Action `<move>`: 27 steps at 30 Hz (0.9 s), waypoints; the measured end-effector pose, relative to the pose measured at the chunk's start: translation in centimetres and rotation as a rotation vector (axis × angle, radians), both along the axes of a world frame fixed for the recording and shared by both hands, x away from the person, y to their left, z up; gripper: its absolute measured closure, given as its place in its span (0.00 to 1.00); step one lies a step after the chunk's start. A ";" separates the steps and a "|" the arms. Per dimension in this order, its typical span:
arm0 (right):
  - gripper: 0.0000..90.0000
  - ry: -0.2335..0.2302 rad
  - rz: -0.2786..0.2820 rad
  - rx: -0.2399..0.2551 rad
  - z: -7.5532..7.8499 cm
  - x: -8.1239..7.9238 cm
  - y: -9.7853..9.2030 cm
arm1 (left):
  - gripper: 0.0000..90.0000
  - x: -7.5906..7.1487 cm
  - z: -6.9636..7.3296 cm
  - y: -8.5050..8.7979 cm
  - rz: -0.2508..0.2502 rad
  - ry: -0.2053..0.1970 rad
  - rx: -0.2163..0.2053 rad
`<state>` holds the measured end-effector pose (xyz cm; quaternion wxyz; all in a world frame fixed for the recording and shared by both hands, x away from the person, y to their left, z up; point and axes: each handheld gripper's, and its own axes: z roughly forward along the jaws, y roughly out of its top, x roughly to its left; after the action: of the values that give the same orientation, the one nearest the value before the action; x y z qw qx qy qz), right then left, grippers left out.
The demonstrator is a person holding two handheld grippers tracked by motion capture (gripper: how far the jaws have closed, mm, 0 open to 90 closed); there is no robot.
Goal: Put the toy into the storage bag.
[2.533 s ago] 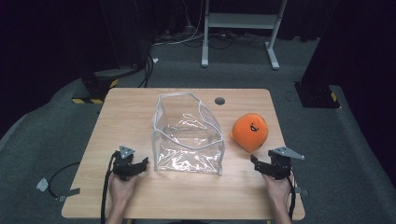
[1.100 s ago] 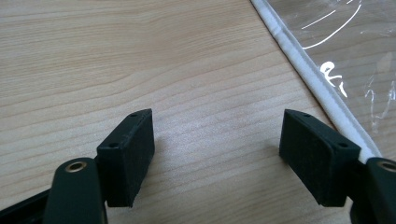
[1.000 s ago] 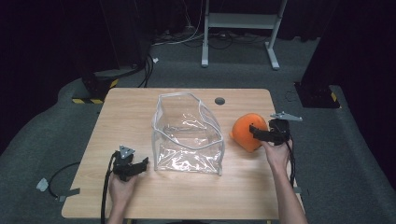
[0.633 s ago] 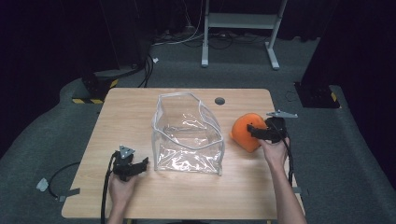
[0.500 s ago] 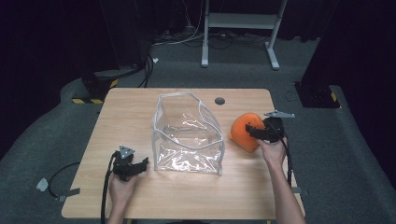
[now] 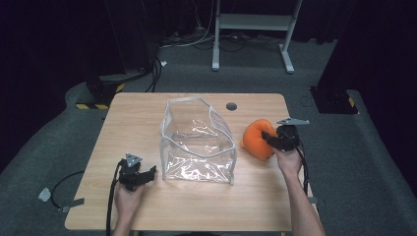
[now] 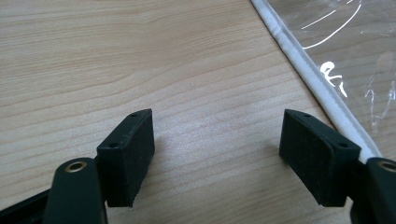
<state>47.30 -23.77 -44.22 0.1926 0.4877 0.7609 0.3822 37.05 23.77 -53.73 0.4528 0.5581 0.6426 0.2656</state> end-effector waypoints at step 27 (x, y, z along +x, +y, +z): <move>0.76 -0.033 0.056 0.042 1.9 -1.8 0.1 | 0.29 0.0 0.0 0.0 0.001 -0.001 -0.001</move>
<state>45.47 -23.72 -42.33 0.1842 0.4637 0.7628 0.4114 37.05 23.76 -53.73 0.4532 0.5573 0.6429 0.2660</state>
